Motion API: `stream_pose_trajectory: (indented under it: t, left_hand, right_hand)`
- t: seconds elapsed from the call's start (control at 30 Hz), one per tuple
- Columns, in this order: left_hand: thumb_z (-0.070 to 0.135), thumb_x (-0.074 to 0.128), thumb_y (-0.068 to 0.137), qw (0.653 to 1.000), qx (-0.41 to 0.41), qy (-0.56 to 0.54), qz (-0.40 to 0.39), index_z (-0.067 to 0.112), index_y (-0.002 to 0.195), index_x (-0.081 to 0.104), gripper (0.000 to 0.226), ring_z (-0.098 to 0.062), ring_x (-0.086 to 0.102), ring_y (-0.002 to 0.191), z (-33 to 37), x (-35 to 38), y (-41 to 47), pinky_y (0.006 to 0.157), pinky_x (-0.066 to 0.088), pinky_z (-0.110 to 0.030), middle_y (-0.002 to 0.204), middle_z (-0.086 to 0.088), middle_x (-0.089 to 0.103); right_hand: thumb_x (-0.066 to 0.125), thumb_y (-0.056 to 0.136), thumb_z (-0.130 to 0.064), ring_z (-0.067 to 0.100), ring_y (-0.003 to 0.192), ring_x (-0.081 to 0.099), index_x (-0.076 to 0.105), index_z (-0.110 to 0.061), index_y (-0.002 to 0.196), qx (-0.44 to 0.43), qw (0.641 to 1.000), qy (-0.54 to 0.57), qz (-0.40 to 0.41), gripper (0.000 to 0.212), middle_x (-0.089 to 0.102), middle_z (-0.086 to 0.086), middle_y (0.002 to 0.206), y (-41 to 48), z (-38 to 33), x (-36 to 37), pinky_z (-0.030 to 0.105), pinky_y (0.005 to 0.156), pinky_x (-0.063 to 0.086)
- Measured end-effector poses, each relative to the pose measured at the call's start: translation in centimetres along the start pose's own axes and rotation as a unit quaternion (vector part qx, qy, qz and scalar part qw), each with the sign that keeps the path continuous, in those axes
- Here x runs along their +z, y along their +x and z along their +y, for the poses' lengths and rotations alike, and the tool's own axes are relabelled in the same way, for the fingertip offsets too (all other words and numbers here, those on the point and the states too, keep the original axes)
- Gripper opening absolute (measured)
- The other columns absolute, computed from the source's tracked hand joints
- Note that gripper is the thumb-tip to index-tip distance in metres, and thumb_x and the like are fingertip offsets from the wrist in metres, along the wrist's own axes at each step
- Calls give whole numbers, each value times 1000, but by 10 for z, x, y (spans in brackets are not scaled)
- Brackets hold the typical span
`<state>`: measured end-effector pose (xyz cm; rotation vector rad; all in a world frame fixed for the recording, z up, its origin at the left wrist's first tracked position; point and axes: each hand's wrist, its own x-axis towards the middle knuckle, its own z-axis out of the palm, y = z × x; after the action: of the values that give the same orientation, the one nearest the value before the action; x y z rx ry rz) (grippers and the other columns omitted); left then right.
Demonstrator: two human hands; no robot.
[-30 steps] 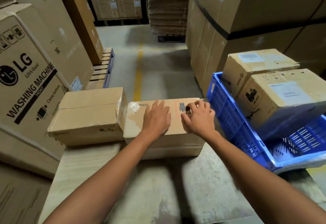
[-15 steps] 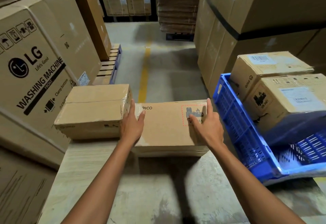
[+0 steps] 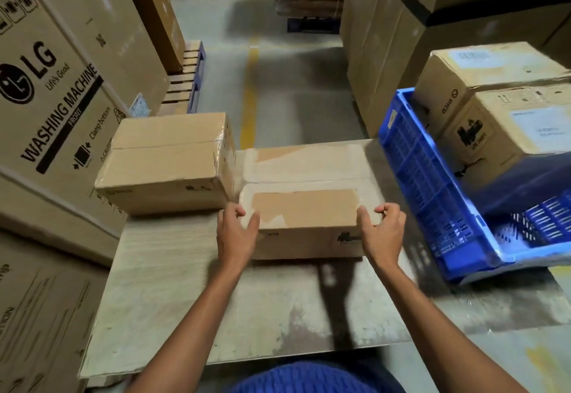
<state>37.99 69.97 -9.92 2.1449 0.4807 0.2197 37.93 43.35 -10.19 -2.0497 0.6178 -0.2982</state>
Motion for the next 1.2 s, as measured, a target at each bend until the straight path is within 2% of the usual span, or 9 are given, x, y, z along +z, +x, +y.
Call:
stream_pose_trajectory:
  t: [0.13, 0.2, 0.27, 0.43, 0.57, 0.73, 0.93, 1.1, 1.2]
  left_hand:
    - [26, 69, 91, 999, 24, 32, -31, 13, 95, 54, 21, -23, 55, 93, -18, 2, -14, 75, 44, -34, 105, -4, 52]
    - [22, 69, 91, 995, 71, 69, -32, 11, 96, 58, 16, -25, 56, 99, -19, 2, -14, 80, 46, -34, 112, -6, 51]
    - [14, 70, 88, 976, 167, 138, -23, 8, 96, 65, 11, -31, 54, 113, -18, 5, -11, 90, 48, -38, 123, -13, 52]
    - [22, 51, 90, 932, 290, 206, -68, 6, 110, 71, 32, -39, 57, 121, -11, 21, -11, 100, 49, -50, 129, -20, 60]
    - [30, 37, 94, 908, 296, 282, -88, 9, 122, 69, 48, -34, 56, 127, -15, 25, -15, 106, 46, -49, 134, -17, 62]
    - [29, 48, 91, 879, 324, 332, -110, 19, 103, 65, 23, -30, 57, 102, 5, 19, 12, 88, 45, -41, 106, -6, 60]
    - [32, 28, 106, 877, 254, 352, -204, 15, 158, 20, 56, -27, 1, 154, 7, 30, 33, 125, 3, -40, 167, -12, 6]
    - [29, 38, 99, 869, 281, 373, -166, 17, 133, 49, 38, -30, 40, 131, 28, 31, 41, 108, 32, -40, 142, -14, 45]
    - [30, 41, 100, 898, 252, 328, -152, 15, 130, 51, 34, -29, 42, 128, 42, 40, 58, 102, 39, -40, 134, -13, 45]
  right_hand:
    - [66, 92, -31, 24, 96, 56, 51, -15, 106, 25, 999, -33, -15, 26, 43, 4, 121, -13, 8, 4, 31, 81, 40]
    - [65, 92, -30, 28, 112, 57, 56, -16, 108, -6, 995, -98, 3, 23, 47, 6, 127, -14, 6, 11, 44, 103, 42]
    - [67, 89, -27, 28, 132, 47, 62, -16, 110, -92, 974, -208, 17, 25, 48, 10, 136, -16, 2, 23, 55, 120, 12]
    - [64, 87, -24, 35, 127, 52, 63, -7, 118, -311, 920, -193, -138, 35, 53, 16, 139, -39, -22, 64, 50, 103, 47]
    - [44, 92, -38, 33, 129, 53, 64, -15, 117, -369, 868, -291, -158, 39, 59, 11, 135, -51, -23, 82, 49, 105, 41]
    - [42, 89, -50, 27, 97, 53, 58, -20, 100, -367, 845, -367, -133, 36, 55, 4, 106, -29, -42, 88, 42, 77, 42]
    - [11, 100, -49, 31, 155, 10, 28, -20, 157, -322, 820, -390, -269, 66, 15, 12, 167, -22, -45, 102, 52, 123, 12]
    - [24, 93, -53, 29, 125, 46, 53, -21, 126, -358, 809, -401, -236, 54, 47, 6, 139, -1, -61, 100, 46, 93, 38]
    - [31, 97, -57, 30, 125, 43, 46, -24, 132, -338, 798, -434, -247, 50, 43, 10, 137, 23, -74, 102, 50, 96, 37]
